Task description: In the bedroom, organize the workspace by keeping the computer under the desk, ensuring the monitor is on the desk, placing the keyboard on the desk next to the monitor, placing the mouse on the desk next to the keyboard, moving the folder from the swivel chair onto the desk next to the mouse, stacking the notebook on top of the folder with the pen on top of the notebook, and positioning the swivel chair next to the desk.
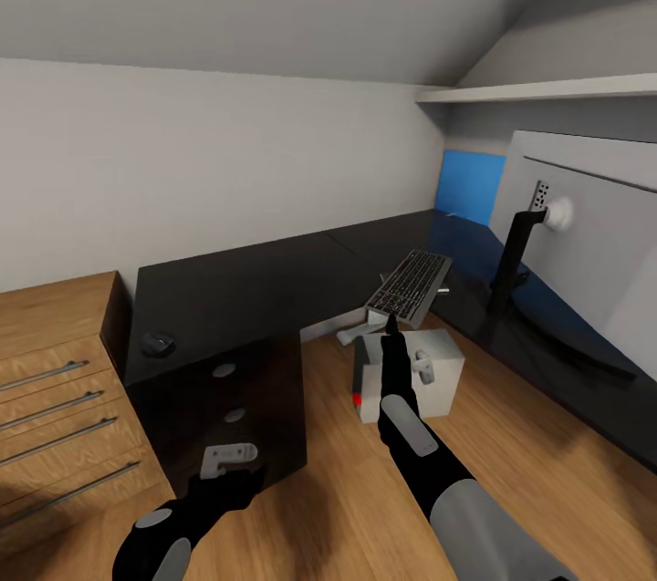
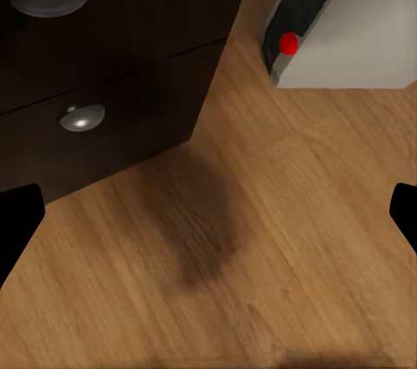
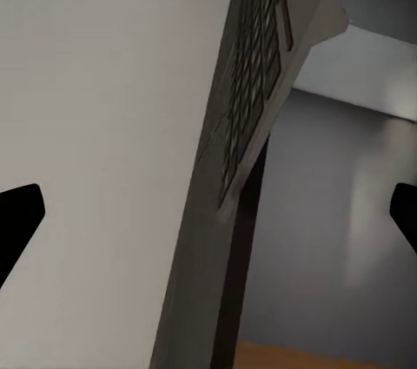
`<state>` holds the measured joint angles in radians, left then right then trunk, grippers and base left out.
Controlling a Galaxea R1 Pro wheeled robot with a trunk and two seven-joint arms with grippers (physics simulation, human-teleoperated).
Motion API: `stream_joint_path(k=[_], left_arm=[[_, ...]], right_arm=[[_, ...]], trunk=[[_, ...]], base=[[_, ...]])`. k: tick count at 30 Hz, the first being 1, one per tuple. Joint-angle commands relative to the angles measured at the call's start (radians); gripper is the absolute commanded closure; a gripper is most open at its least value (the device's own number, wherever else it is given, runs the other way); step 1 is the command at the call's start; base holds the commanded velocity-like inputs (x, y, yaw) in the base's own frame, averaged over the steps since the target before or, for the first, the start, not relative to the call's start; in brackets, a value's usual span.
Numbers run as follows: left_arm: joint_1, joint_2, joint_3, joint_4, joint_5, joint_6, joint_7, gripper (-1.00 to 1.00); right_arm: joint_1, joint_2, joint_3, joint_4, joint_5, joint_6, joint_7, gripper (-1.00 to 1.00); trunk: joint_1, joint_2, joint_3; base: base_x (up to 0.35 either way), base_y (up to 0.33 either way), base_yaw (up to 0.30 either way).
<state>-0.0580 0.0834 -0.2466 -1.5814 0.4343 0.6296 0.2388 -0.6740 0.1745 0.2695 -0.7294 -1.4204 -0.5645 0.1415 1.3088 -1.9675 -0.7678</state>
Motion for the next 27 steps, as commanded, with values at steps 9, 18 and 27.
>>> stream_joint_path(k=[9,18,27], left_arm=[[0.000,0.001,-0.003,-0.001,0.011,0.002,0.011,-1.00],[0.000,0.001,-0.003,0.000,0.011,0.002,0.011,-1.00],[0.000,0.001,-0.003,0.000,0.011,0.002,0.011,-1.00]], right_arm=[[-0.001,0.000,0.001,0.009,-0.085,0.002,0.006,-1.00],[-0.001,0.000,0.001,0.013,-0.194,0.005,0.007,-1.00],[-0.001,0.000,0.001,0.013,-0.203,0.005,0.007,-1.00]], trunk=[[0.000,0.000,-0.001],[0.000,0.000,-0.001],[0.000,0.000,-0.001]], base=[[0.000,0.000,0.000],[0.089,0.000,0.000],[0.125,0.000,0.000]])
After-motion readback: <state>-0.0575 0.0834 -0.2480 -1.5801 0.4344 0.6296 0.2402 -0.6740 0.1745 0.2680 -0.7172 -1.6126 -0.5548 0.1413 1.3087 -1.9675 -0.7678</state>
